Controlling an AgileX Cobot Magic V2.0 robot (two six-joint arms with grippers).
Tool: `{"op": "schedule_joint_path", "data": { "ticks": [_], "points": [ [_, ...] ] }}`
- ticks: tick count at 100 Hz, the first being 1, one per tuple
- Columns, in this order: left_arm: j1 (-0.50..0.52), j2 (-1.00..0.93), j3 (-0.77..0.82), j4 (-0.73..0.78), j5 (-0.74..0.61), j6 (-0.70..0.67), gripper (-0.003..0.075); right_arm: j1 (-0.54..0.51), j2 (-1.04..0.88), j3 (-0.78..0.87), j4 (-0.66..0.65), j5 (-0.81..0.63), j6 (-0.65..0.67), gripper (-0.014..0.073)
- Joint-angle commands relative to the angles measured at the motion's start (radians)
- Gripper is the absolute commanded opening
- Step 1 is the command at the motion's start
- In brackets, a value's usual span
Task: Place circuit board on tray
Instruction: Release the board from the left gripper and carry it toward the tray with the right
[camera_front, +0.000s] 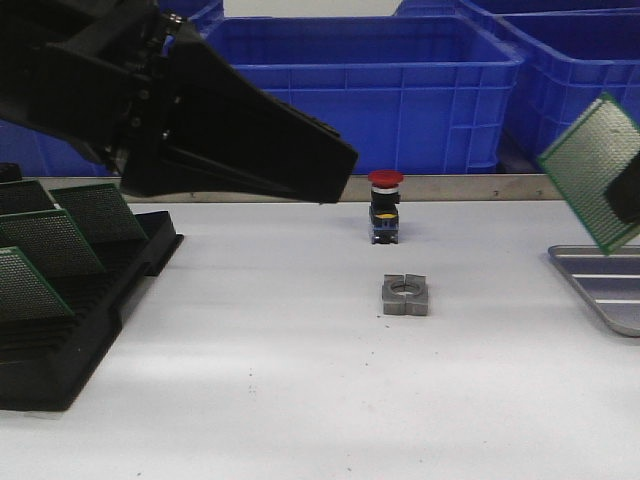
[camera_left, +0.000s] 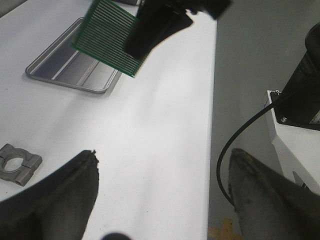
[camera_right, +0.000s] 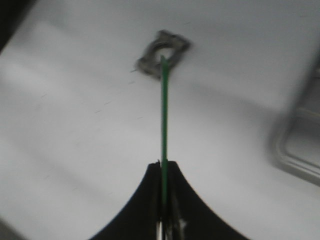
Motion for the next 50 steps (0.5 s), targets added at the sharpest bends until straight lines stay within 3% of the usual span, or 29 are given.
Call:
{"op": "schedule_joint_path", "data": {
  "ticks": [1, 19, 50],
  "points": [
    [0.003, -0.035, -0.029, -0.059, 0.055, -0.008, 0.0503, -0.089, 0.042, -0.031, 0.018, -0.088, 0.002, -0.007],
    [0.003, -0.035, -0.029, -0.059, 0.055, -0.008, 0.0503, -0.2, 0.199, -0.093, 0.018, -0.132, 0.002, -0.007],
    [0.003, -0.035, -0.029, -0.059, 0.055, -0.008, 0.0503, -0.222, 0.475, -0.257, 0.018, -0.065, 0.002, -0.007]
  ]
}}
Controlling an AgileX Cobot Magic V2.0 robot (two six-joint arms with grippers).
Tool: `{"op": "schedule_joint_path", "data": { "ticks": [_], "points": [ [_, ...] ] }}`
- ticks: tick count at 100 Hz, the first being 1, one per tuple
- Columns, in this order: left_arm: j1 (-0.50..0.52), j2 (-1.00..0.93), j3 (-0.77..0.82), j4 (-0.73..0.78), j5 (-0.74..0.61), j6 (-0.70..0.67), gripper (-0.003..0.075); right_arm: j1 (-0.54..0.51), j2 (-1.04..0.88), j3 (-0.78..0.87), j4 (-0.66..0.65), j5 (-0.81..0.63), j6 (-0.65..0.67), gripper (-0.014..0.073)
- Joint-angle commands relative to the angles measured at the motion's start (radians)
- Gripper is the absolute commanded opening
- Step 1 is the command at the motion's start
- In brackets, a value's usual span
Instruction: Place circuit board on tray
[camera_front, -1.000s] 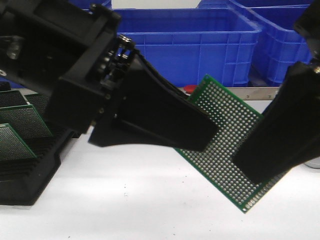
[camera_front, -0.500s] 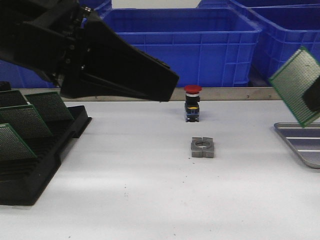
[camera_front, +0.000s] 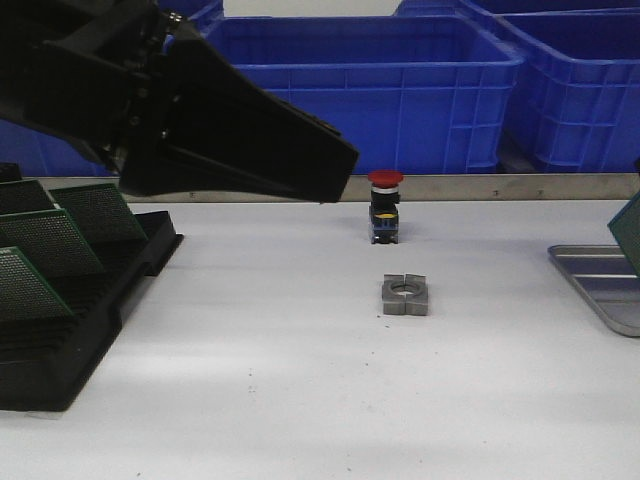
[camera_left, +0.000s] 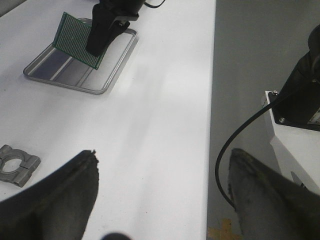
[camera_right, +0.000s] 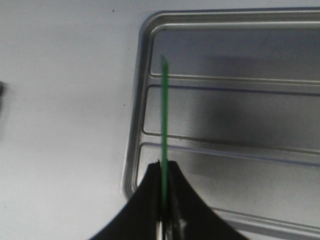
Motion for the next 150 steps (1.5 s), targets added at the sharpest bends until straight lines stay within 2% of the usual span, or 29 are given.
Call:
{"op": "schedule_joint_path", "data": {
  "ticks": [1, 16, 21, 26, 31, 32, 38, 39, 46, 50, 71, 87, 102, 133, 150],
  "points": [
    [0.003, -0.035, -0.029, -0.059, 0.052, -0.008, 0.0503, -0.006, 0.034, -0.066, 0.021, 0.035, 0.001, -0.007],
    [0.003, -0.035, -0.029, -0.059, 0.052, -0.008, 0.0503, -0.006, 0.117, -0.138, 0.021, 0.113, 0.001, -0.0064],
    [0.003, -0.035, -0.029, -0.059, 0.052, -0.008, 0.0503, -0.006, 0.124, -0.151, 0.019, 0.119, 0.001, -0.0025],
    [0.003, -0.035, -0.029, -0.059, 0.052, -0.008, 0.0503, -0.007, 0.124, -0.157, 0.018, 0.113, -0.004, 0.0056],
    [0.003, -0.035, -0.029, -0.059, 0.052, -0.008, 0.0503, -0.007, 0.124, -0.166, 0.003, 0.112, -0.003, 0.0178],
    [0.003, -0.035, -0.029, -0.059, 0.052, -0.008, 0.0503, -0.007, 0.124, -0.17, -0.002, 0.112, -0.003, 0.0238],
    [0.003, -0.035, -0.029, -0.059, 0.052, -0.008, 0.0503, -0.007, 0.123, -0.179, -0.027, 0.11, -0.003, 0.0377],
    [0.003, -0.035, -0.029, -0.059, 0.052, -0.008, 0.0503, -0.007, 0.123, -0.183, -0.035, 0.11, -0.003, 0.043],
    [0.003, -0.035, -0.029, -0.059, 0.052, -0.008, 0.0503, -0.007, 0.119, -0.194, -0.063, 0.11, -0.003, 0.0545],
    [0.003, -0.035, -0.029, -0.059, 0.052, -0.008, 0.0503, -0.008, 0.115, -0.199, -0.082, 0.109, -0.003, 0.0577],
    [0.008, -0.037, -0.029, -0.059, 0.048, -0.008, 0.0495, -0.011, 0.058, -0.211, -0.156, 0.104, -0.003, 0.0579],
    [0.049, -0.092, -0.044, 0.029, -0.079, -0.029, 0.0496, -0.011, -0.013, -0.208, -0.169, 0.119, -0.003, 0.0579],
    [0.095, -0.168, -0.057, 0.297, -0.194, -0.124, 0.0496, -0.011, -0.051, -0.208, -0.169, 0.147, 0.001, 0.0579],
    [0.152, -0.204, -0.055, 0.864, -0.251, -0.362, 0.0496, -0.01, -0.051, -0.208, -0.164, 0.161, 0.001, 0.0579],
    [0.18, -0.167, -0.053, 1.092, -0.274, -0.482, 0.0494, -0.01, -0.051, -0.208, -0.164, 0.161, 0.001, 0.0579]
  ]
}}
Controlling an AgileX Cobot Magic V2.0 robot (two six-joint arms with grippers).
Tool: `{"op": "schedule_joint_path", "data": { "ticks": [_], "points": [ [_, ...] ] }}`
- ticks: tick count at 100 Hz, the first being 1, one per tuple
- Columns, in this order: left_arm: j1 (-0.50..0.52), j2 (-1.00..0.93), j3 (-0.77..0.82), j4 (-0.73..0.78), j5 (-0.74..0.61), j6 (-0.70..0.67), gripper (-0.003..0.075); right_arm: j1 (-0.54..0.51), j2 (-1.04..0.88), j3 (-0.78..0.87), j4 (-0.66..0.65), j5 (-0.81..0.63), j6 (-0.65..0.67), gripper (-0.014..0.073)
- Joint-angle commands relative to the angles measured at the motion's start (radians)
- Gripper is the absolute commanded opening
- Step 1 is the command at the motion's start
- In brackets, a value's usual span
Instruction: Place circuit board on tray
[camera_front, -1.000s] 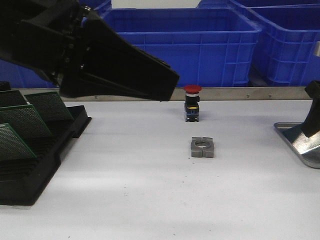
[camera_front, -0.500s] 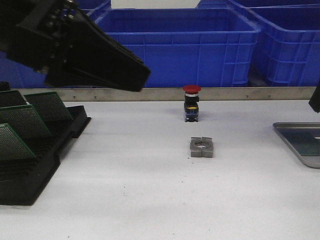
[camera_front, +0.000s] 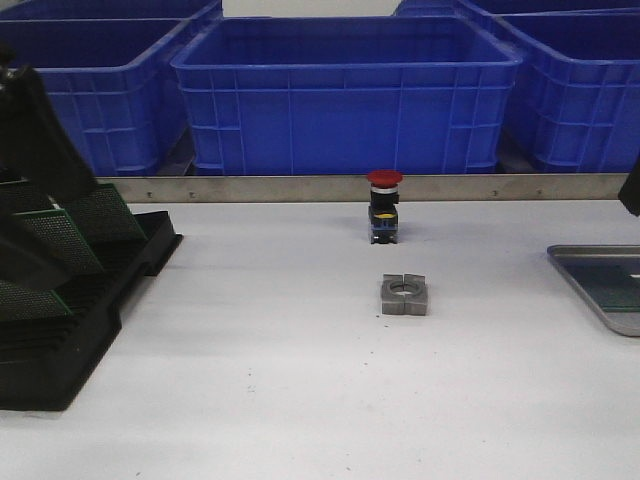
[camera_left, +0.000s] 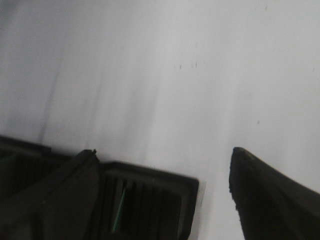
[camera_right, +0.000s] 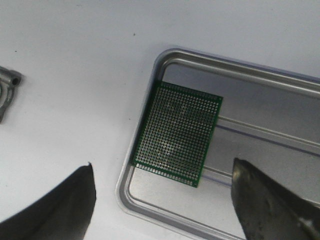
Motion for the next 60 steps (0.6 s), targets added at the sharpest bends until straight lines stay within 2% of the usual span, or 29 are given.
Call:
{"op": "schedule_joint_path", "data": {
  "ticks": [1, 41, 50, 60],
  "points": [
    [0.018, 0.001, -0.024, 0.083, -0.05, -0.089, 0.0494, -0.005, -0.046, -0.027, 0.016, -0.01, -0.001, 0.0579],
    [0.126, 0.16, -0.024, 0.12, -0.152, -0.114, 0.048, -0.005, -0.046, -0.027, 0.017, -0.01, -0.001, 0.0579],
    [0.13, 0.168, -0.024, 0.12, -0.184, -0.114, 0.0392, -0.005, -0.046, -0.027, 0.029, -0.003, -0.001, 0.0579],
    [0.13, 0.168, -0.026, 0.12, -0.202, -0.114, 0.0223, -0.005, -0.046, -0.027, 0.036, 0.003, -0.001, 0.0579]
  ]
}}
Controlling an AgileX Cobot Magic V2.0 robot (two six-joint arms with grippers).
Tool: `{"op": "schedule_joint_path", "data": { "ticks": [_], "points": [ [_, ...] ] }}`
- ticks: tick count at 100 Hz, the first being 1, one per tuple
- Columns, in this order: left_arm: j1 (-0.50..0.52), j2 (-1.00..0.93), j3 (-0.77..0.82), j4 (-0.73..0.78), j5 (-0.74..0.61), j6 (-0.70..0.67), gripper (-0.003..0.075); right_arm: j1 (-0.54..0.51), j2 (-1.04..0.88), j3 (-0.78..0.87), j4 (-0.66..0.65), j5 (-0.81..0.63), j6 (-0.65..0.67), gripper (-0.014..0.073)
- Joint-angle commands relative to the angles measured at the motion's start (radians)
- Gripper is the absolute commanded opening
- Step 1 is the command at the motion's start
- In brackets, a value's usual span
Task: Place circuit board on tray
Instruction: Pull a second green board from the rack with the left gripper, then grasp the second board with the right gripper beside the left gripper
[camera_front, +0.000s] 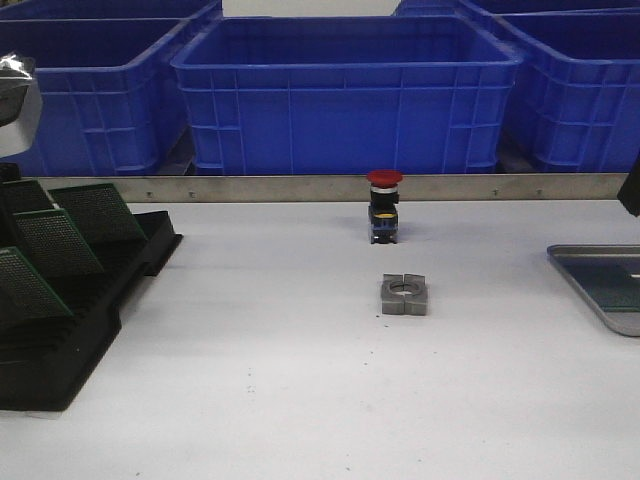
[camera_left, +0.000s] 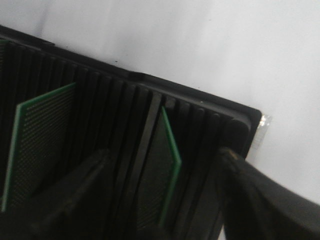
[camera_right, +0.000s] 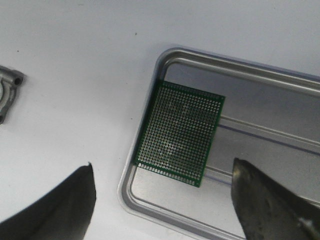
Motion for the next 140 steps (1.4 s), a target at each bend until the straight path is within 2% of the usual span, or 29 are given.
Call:
{"op": "schedule_joint_path", "data": {
  "ticks": [1, 12, 16, 29, 48, 64, 76, 90, 112, 140],
  "points": [
    [0.003, -0.025, -0.027, -0.018, -0.046, -0.012, 0.0211, -0.005, -0.046, -0.027, 0.032, -0.002, -0.001, 0.0579],
    [0.003, -0.025, -0.027, -0.018, -0.046, -0.012, 0.0026, -0.005, -0.046, -0.027, 0.032, -0.002, -0.001, 0.0579],
    [0.003, -0.025, -0.027, -0.018, -0.042, -0.012, -0.0019, -0.005, -0.046, -0.027, 0.032, -0.004, -0.001, 0.0579],
    [0.003, -0.038, -0.031, -0.018, -0.017, -0.012, -0.0017, -0.005, -0.049, -0.036, 0.032, 0.002, -0.002, 0.0579],
    [0.003, -0.104, -0.086, -0.035, 0.121, -0.012, -0.0017, 0.001, -0.123, -0.053, 0.032, 0.035, -0.023, 0.0579],
    [-0.02, -0.136, -0.133, -0.245, 0.214, -0.001, -0.0017, 0.03, -0.227, -0.053, 0.032, 0.056, -0.079, 0.0579],
    [-0.085, -0.136, -0.15, -0.394, 0.225, 0.009, -0.0017, 0.1, -0.292, -0.053, 0.032, 0.08, -0.161, 0.0579],
    [-0.192, -0.13, -0.15, -0.552, 0.215, 0.124, -0.0017, 0.215, -0.34, -0.053, 0.033, 0.119, -0.248, 0.0579],
    [-0.323, -0.082, -0.15, -0.873, 0.2, 0.181, -0.0017, 0.39, -0.326, -0.046, 0.034, 0.241, -0.26, 0.0579],
    [-0.404, -0.03, -0.15, -1.025, 0.217, 0.192, -0.0017, 0.55, -0.309, -0.043, 0.058, 0.309, -0.313, 0.0578]
  ]
}}
